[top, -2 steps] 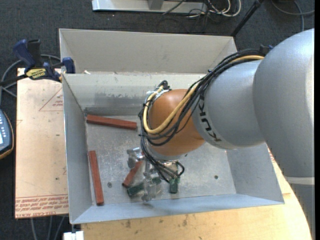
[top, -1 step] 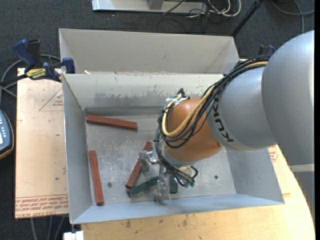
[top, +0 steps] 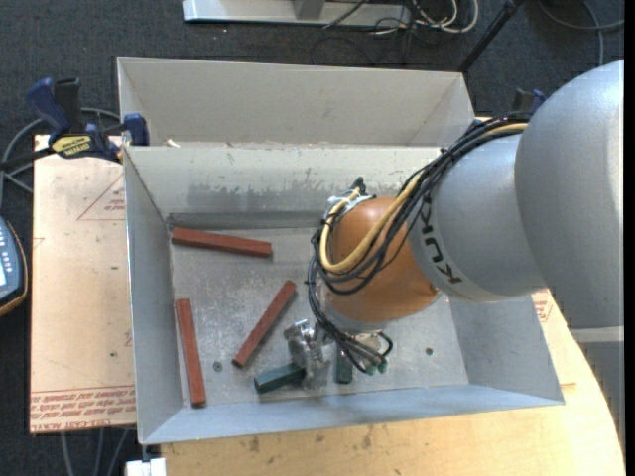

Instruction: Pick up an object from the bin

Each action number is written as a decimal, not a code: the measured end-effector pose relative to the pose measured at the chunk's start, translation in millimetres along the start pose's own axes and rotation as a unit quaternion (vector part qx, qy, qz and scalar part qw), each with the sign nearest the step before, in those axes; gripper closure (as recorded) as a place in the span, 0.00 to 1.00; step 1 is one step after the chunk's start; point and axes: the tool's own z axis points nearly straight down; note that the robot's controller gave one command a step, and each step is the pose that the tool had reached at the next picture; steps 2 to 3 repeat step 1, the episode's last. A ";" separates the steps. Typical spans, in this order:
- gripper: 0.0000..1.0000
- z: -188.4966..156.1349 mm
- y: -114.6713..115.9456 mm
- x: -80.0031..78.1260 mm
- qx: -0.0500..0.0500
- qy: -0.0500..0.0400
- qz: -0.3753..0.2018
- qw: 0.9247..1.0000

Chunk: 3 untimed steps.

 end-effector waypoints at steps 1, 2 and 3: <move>1.00 -136.3 6.6 1.3 0.001 -0.003 -0.013 1.000; 1.00 -136.3 6.6 1.3 0.001 -0.003 -0.013 1.000; 1.00 -136.3 6.6 1.3 0.001 -0.003 -0.013 1.000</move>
Offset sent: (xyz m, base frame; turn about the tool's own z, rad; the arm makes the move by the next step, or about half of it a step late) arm -0.0054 0.0045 0.1320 -0.0277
